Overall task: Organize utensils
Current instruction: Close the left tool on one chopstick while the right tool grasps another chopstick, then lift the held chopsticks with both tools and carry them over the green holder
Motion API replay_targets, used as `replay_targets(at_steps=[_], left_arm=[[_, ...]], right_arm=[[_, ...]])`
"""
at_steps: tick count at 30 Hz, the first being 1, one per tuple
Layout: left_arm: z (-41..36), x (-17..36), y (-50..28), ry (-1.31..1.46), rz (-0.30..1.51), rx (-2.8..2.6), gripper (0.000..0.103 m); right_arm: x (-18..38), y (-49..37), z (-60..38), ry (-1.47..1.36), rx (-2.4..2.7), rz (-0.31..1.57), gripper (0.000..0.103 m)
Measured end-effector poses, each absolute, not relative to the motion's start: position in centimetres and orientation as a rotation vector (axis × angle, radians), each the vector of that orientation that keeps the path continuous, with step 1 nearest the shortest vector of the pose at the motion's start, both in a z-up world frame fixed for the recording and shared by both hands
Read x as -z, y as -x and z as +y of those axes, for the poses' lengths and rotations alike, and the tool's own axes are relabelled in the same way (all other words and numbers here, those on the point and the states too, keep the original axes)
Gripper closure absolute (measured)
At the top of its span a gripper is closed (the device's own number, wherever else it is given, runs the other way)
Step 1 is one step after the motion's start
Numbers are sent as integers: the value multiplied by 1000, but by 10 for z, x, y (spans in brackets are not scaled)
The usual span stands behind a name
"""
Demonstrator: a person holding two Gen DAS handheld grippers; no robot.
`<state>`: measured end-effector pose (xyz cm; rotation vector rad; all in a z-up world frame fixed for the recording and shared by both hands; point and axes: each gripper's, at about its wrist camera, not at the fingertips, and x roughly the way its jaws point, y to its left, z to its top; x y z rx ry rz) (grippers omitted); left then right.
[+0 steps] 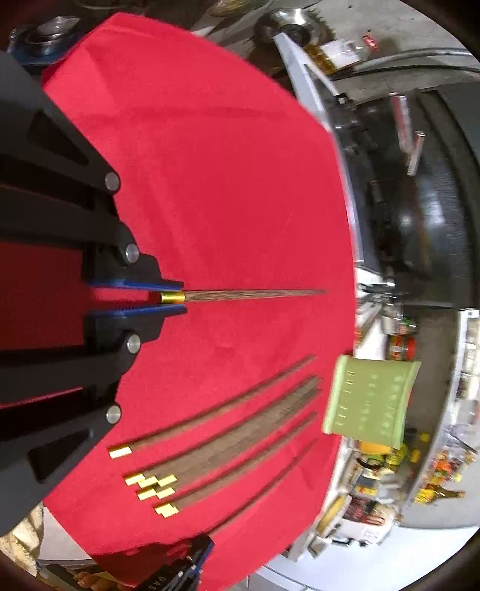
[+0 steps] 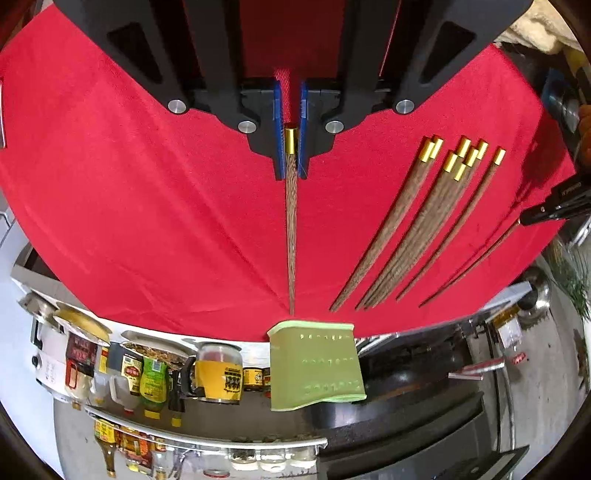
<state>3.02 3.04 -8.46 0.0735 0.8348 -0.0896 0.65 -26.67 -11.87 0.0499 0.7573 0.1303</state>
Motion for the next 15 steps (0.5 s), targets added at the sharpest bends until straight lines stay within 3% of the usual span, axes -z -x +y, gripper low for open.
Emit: replay_targets(at_steps=[15], left_arm=[[36, -45, -9, -40, 424, 172, 96]], right_arm=[[-15, 22, -272, -60, -147, 404, 96]])
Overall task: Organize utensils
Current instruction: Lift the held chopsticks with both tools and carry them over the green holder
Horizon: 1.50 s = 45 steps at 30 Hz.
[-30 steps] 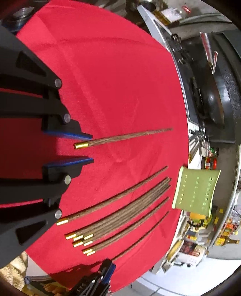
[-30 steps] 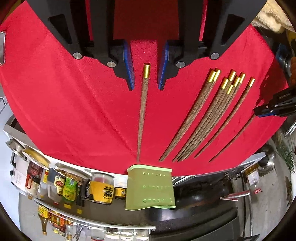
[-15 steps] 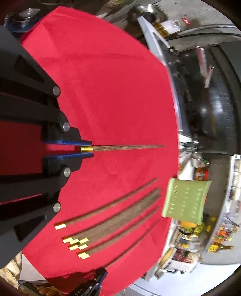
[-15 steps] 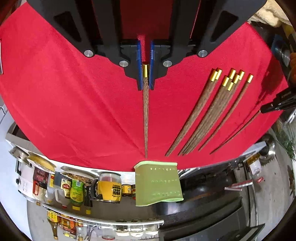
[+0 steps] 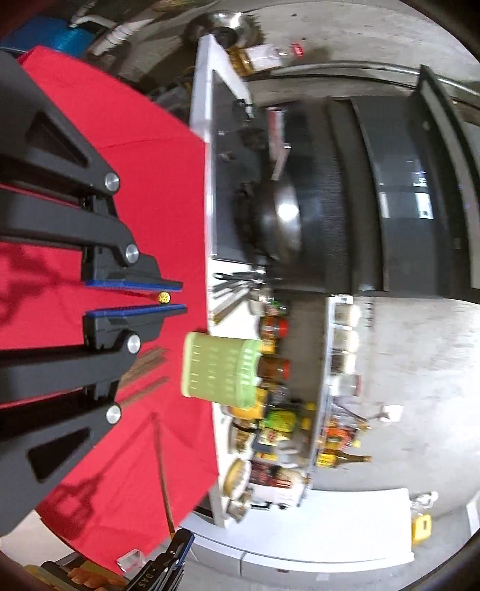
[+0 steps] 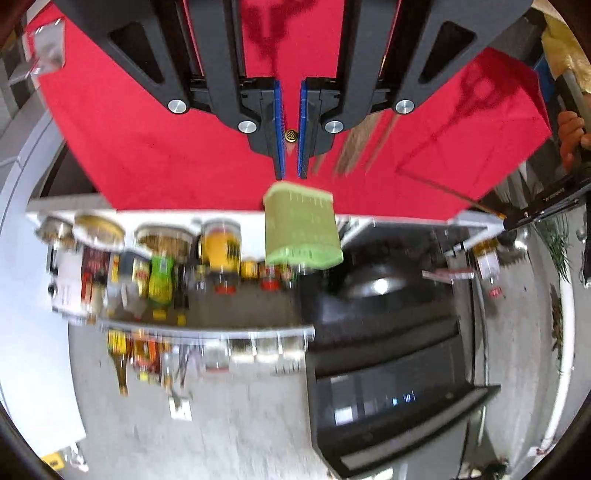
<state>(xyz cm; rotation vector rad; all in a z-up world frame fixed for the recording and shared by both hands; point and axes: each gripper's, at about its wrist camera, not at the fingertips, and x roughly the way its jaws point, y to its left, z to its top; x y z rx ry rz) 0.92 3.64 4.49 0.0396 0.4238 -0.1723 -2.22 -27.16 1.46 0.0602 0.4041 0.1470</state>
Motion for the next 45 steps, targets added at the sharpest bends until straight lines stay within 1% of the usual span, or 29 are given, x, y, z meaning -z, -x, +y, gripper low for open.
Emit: replay_targets(at_steps=[4, 7, 14, 17, 19, 21, 27, 33, 36, 39, 45], left_arm=[[34, -69, -8, -23, 365, 201, 96], [35, -78, -8, -17, 350, 214, 96], [35, -82, -18, -2, 345, 222, 96], [34, -79, -18, -23, 337, 195, 96], [31, -71, -24, -42, 387, 196, 96], [27, -53, -36, -47, 485, 210, 96], [25, -25, -46, -64, 587, 227, 96], [22, -3, -44, -95, 664, 215, 96], [22, -2, -37, -91, 658, 226, 97], [23, -9, -32, -88, 612, 226, 97], [14, -31, -55, -79, 533, 240, 97]], right_arm=[[-45, 21, -273, -51, -150, 343, 96], [-61, 17, -271, -24, -151, 318, 96], [-72, -6, -266, -11, -157, 315, 96], [-68, -16, -264, -6, -155, 332, 96], [-55, -27, -262, -14, -171, 396, 96], [-40, -34, -263, -24, -167, 442, 96], [-13, -38, -255, -6, -154, 514, 96], [0, -38, -258, 4, -146, 557, 96], [1, -35, -261, 4, -142, 559, 97], [-3, -34, -265, 0, -132, 540, 97], [-18, -49, -271, 4, -118, 497, 97]])
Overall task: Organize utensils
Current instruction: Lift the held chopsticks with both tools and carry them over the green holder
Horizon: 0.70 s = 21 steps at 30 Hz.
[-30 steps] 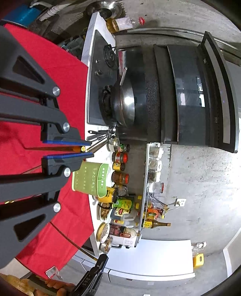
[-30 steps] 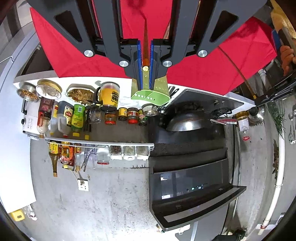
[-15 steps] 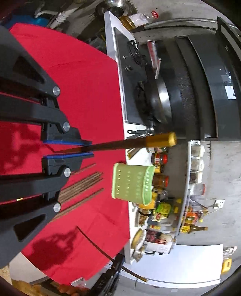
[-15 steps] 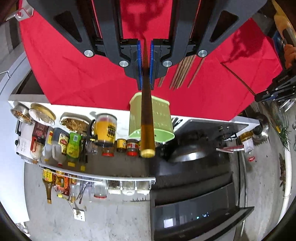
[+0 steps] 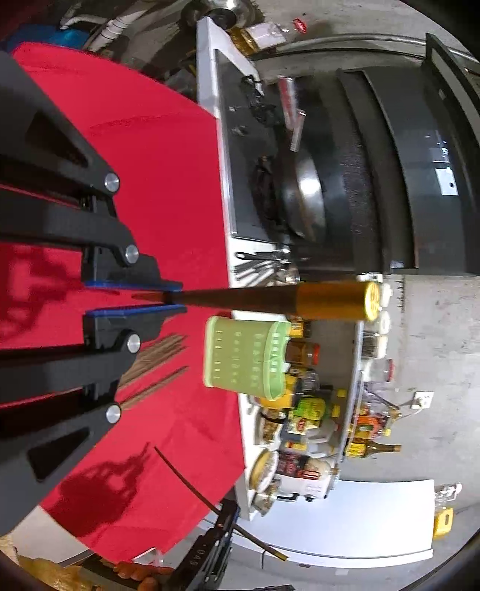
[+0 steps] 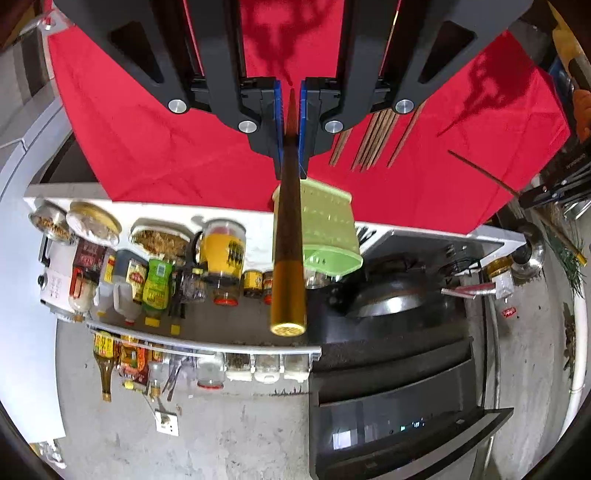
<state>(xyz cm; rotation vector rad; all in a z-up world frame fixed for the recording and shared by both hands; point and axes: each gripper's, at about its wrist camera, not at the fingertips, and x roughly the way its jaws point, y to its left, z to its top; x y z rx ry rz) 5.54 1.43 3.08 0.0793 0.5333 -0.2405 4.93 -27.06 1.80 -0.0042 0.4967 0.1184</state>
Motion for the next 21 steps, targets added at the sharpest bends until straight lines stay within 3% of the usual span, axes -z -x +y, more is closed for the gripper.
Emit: replay_targets(at_steps=[12, 21], left_arm=[[-52, -123, -158, -90, 346, 352, 97], [-96, -62, -258, -116, 585, 406, 96]], right_arm=[[-114, -136, -254, 18, -123, 244, 96], [-59, -228, -247, -32, -143, 431, 96]])
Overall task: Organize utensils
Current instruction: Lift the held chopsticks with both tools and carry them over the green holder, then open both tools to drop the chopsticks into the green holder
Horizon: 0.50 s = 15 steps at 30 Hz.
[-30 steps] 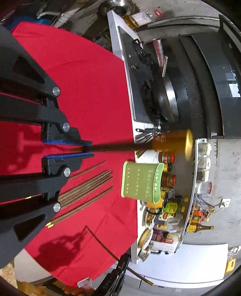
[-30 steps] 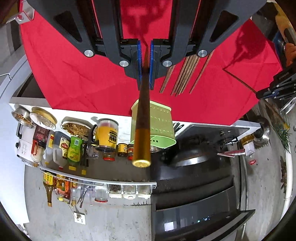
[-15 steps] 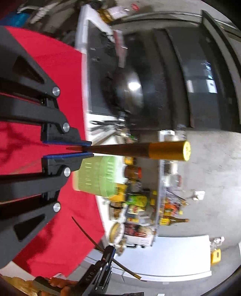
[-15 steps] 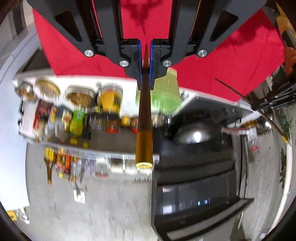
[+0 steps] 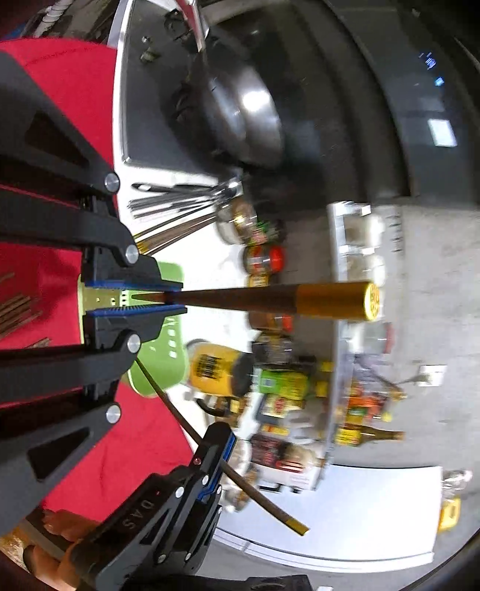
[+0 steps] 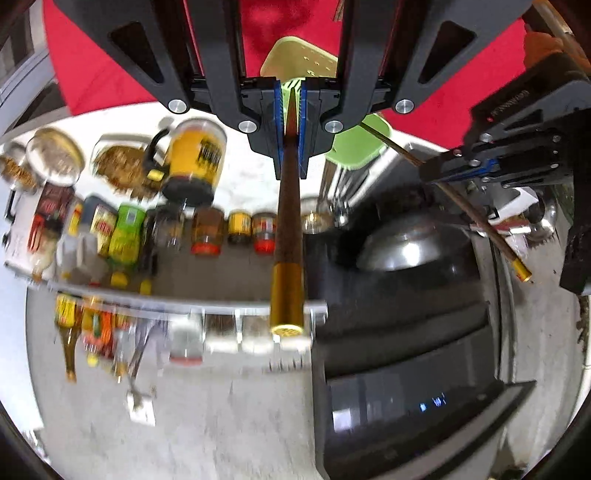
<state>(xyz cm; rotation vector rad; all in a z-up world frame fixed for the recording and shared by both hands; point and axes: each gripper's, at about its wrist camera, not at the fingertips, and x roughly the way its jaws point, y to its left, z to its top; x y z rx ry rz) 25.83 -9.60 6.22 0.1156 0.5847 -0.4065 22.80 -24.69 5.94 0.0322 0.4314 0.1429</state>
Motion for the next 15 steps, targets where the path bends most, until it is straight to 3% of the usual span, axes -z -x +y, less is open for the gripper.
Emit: replay_targets(at_steps=[7, 8, 10, 11, 12, 15], left_arm=[[-97, -20, -290, -100, 683, 388, 96], [-96, -20, -292, -98, 681, 379, 96], [-89, -27, -289, -87, 664, 365, 94], [-85, -33, -284, -75, 651, 367, 85], [-82, -40, -280, -64, 632, 369, 73], [-64, -70, -246, -41, 542, 360, 69]], right_arm=[[-26, -255, -246, -40, -150, 509, 93], [-27, -254, -246, -38, -152, 512, 89], [-33, -245, -249, -31, -136, 488, 69], [-38, -239, -251, -25, -127, 470, 58], [-44, -231, -253, -21, -121, 454, 55], [-64, -200, -260, -22, -110, 402, 54]])
